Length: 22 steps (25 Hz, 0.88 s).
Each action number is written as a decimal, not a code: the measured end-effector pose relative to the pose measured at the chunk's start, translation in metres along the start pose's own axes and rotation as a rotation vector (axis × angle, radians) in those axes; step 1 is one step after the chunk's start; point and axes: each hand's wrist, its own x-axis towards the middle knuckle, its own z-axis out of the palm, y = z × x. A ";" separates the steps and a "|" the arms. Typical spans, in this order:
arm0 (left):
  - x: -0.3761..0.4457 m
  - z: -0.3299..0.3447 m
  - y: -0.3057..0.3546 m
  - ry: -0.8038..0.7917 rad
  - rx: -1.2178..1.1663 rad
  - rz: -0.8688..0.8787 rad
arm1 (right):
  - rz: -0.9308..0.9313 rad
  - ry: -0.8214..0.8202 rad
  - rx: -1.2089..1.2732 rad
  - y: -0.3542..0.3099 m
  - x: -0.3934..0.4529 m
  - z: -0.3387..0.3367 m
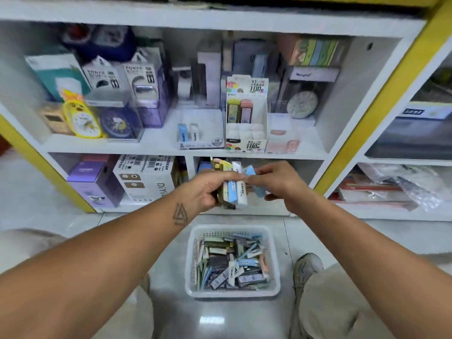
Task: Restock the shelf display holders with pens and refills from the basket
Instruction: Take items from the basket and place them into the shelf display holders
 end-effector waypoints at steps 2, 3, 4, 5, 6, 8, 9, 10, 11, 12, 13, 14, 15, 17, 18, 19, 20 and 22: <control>-0.013 0.001 0.029 -0.004 -0.010 0.032 | -0.122 0.068 -0.038 -0.026 -0.004 -0.018; -0.018 0.000 0.042 0.005 -0.020 0.049 | -0.179 0.086 -0.036 -0.038 -0.004 -0.026; -0.022 -0.001 0.054 0.017 -0.027 0.065 | -0.222 0.088 -0.031 -0.050 -0.003 -0.032; -0.025 -0.002 0.065 0.026 -0.034 0.082 | -0.246 0.076 -0.022 -0.060 -0.002 -0.038; -0.027 -0.003 0.075 0.028 -0.047 0.096 | -0.254 0.057 0.003 -0.070 0.000 -0.042; -0.029 -0.008 0.094 0.032 -0.082 0.129 | -0.254 -0.005 0.086 -0.089 0.009 -0.048; -0.029 -0.012 0.104 0.048 -0.104 0.150 | -0.248 -0.049 0.119 -0.098 0.016 -0.048; -0.027 -0.017 0.115 0.070 -0.127 0.169 | -0.238 -0.091 0.136 -0.107 0.022 -0.047; -0.024 -0.023 0.124 0.089 -0.145 0.186 | -0.234 -0.119 0.134 -0.115 0.030 -0.044; -0.022 -0.029 0.132 0.112 -0.155 0.201 | -0.240 -0.126 0.117 -0.122 0.039 -0.039; -0.018 -0.036 0.138 0.132 -0.162 0.212 | -0.256 -0.118 0.088 -0.126 0.048 -0.035; -0.016 -0.044 0.141 0.149 -0.167 0.218 | -0.275 -0.105 0.056 -0.129 0.056 -0.031; -0.014 -0.051 0.142 0.163 -0.176 0.219 | -0.296 -0.100 0.034 -0.129 0.063 -0.026; -0.008 -0.072 0.141 0.188 -0.200 0.210 | -0.355 -0.107 0.059 -0.128 0.080 -0.013; -0.006 -0.081 0.140 0.194 -0.225 0.197 | -0.380 -0.096 0.100 -0.127 0.089 -0.006; -0.006 -0.090 0.139 0.203 -0.252 0.184 | -0.388 -0.070 0.140 -0.126 0.097 0.002; -0.006 -0.098 0.138 0.217 -0.268 0.178 | -0.392 -0.033 0.168 -0.125 0.105 0.009; -0.006 -0.111 0.139 0.244 -0.285 0.170 | -0.428 0.045 0.147 -0.125 0.120 0.024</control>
